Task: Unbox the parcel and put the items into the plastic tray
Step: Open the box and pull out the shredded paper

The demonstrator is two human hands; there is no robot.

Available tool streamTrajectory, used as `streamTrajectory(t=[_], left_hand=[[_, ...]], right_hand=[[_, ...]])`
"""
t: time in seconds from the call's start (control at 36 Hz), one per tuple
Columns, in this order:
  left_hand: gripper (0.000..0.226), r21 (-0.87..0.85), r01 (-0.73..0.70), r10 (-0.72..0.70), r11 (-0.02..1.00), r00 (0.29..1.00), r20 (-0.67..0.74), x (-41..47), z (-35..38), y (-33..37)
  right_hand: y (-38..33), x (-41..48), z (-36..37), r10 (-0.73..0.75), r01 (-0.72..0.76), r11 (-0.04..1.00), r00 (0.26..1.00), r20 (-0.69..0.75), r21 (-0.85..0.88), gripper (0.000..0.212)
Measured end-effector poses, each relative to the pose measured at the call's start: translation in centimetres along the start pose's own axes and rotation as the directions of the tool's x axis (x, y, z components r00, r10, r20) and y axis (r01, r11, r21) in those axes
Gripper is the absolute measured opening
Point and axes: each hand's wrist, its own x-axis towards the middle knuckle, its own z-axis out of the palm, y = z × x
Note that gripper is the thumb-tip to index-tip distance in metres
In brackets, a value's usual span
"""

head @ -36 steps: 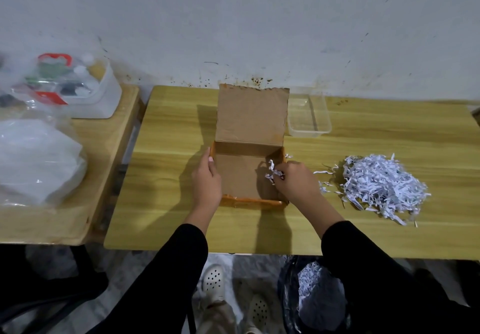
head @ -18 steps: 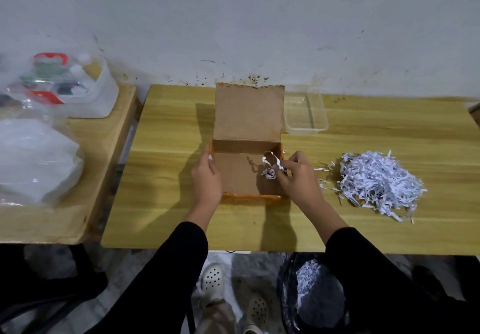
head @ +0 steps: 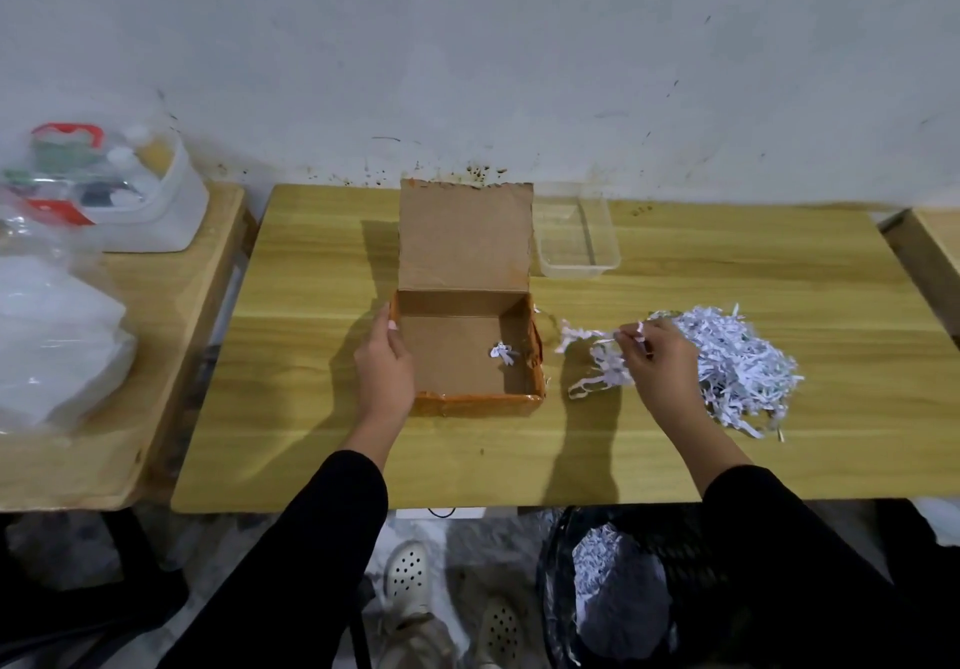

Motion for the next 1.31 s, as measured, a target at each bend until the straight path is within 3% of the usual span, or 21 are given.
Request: streamTrajectory(t=[0.17, 0.31, 0.56, 0.86, 1.14, 1.31], left_hand=[[0.040, -0.013, 0.000, 0.000, 1.000, 1.000, -0.014, 0.0, 0.0, 0.2], [0.040, 0.002, 0.002, -0.002, 1.000, 1.000, -0.023, -0.1, 0.0, 0.2], [0.041, -0.027, 0.005, -0.005, 1.000, 1.000, -0.010, 0.2, 0.1, -0.1], [0.041, -0.059, 0.011, -0.011, 0.998, 1.000, -0.003, 0.2, 0.2, -0.4], [0.040, -0.057, -0.002, 0.002, 0.998, 1.000, -0.005, 0.8, 0.7, -1.4], [0.040, -0.092, -0.007, 0.007, 0.996, 1.000, 0.002, 0.8, 0.8, -1.4]], right_hand=[[1.2, 0.1, -1.5, 0.051, -0.041, 0.990, 0.996, 0.073, -0.137, 0.021], [-1.2, 0.0, -1.4, -0.072, 0.082, 0.990, 0.994, 0.087, -0.119, 0.028], [-7.8, -1.4, 3.9, -0.272, 0.253, 0.960, 0.942, 0.197, 0.116, 0.025], [-9.2, -1.3, 9.4, -0.030, 0.041, 0.998, 0.975, 0.221, -0.041, 0.032], [-9.6, -1.3, 11.3, 0.073, -0.018, 0.983, 0.951, 0.301, -0.182, 0.034], [-10.1, -0.8, 11.9, 0.047, -0.014, 0.996, 0.918, 0.393, -0.088, 0.035]])
